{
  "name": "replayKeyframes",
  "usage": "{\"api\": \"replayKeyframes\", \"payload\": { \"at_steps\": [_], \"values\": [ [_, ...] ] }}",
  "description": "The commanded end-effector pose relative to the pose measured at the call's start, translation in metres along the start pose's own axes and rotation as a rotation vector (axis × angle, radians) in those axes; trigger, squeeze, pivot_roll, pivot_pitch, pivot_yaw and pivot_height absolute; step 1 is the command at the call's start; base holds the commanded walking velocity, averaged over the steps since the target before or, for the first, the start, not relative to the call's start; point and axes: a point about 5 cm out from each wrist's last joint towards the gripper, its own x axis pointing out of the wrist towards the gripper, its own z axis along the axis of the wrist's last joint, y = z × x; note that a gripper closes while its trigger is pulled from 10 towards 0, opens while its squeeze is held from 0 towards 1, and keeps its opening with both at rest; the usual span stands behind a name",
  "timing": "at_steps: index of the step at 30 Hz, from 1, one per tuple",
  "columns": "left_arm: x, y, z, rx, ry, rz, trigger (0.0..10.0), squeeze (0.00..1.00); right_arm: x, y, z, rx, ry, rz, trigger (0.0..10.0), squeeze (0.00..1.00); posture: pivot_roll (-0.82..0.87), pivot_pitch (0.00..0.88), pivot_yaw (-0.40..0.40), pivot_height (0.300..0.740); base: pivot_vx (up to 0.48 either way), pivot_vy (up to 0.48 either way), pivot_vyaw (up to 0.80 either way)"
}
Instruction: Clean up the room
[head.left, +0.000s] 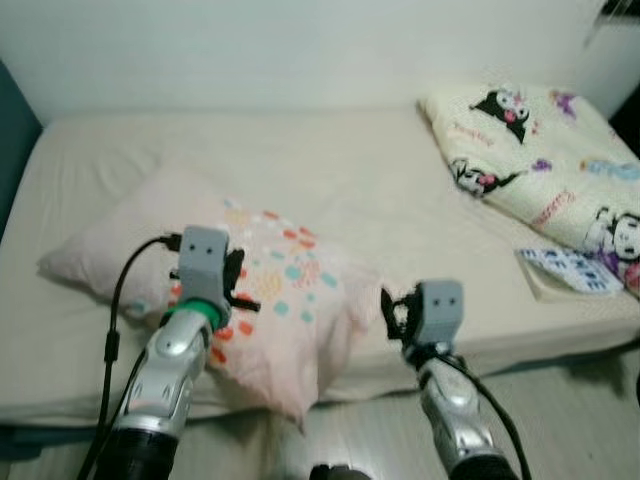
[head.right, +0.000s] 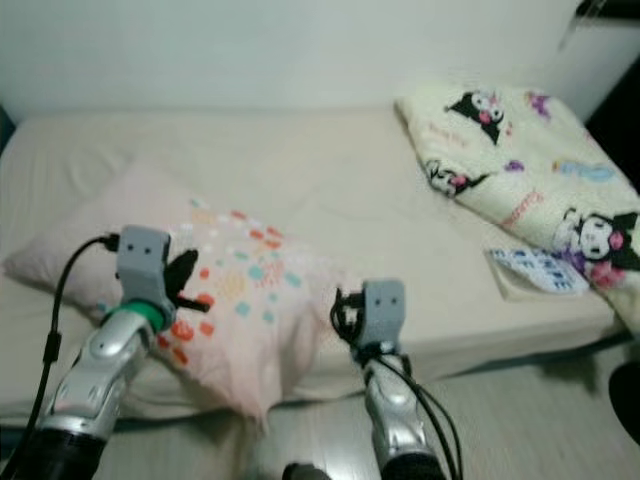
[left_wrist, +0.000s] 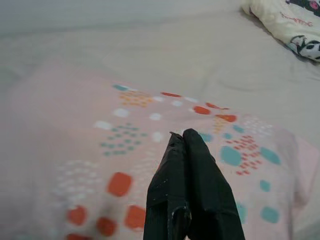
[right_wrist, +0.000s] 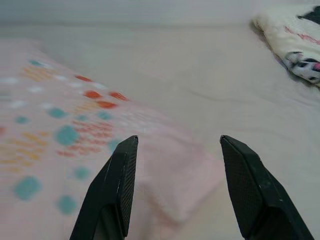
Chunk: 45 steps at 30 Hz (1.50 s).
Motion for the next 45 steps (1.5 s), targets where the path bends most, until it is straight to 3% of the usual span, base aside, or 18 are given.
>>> {"api": "replayKeyframes", "payload": {
  "at_steps": [1, 24, 32, 45],
  "values": [
    [-0.0034, 0.0065, -0.0092, 0.001, 0.035, 0.024, 10.0, 0.0, -0.0028, 0.0047, -0.0043, 0.003, 0.013, 0.011, 10.0, 0.0, 0.03, 0.065, 0.033, 0.74, 0.0, 0.48, 0.0],
    [-0.0036, 0.0072, -0.0089, 0.009, 0.033, 0.025, 10.0, 0.0, -0.0031, 0.0065, -0.005, -0.004, 0.013, 0.019, 10.0, 0.0, 0.03, 0.068, 0.034, 0.74, 0.0, 0.474, 0.0],
    [-0.0045, 0.007, -0.0072, 0.044, 0.007, 0.023, 10.0, 0.0, -0.0032, 0.0069, -0.005, -0.002, 0.011, 0.022, 10.0, 0.0, 0.03, 0.069, 0.034, 0.74, 0.0, 0.0, 0.0],
    [-0.005, 0.004, -0.0078, 0.047, 0.002, 0.008, 10.0, 0.0, -0.003, 0.0077, -0.0054, 0.0, 0.012, 0.022, 10.0, 0.0, 0.03, 0.07, 0.035, 0.74, 0.0, -0.322, 0.0]
  ]
}}
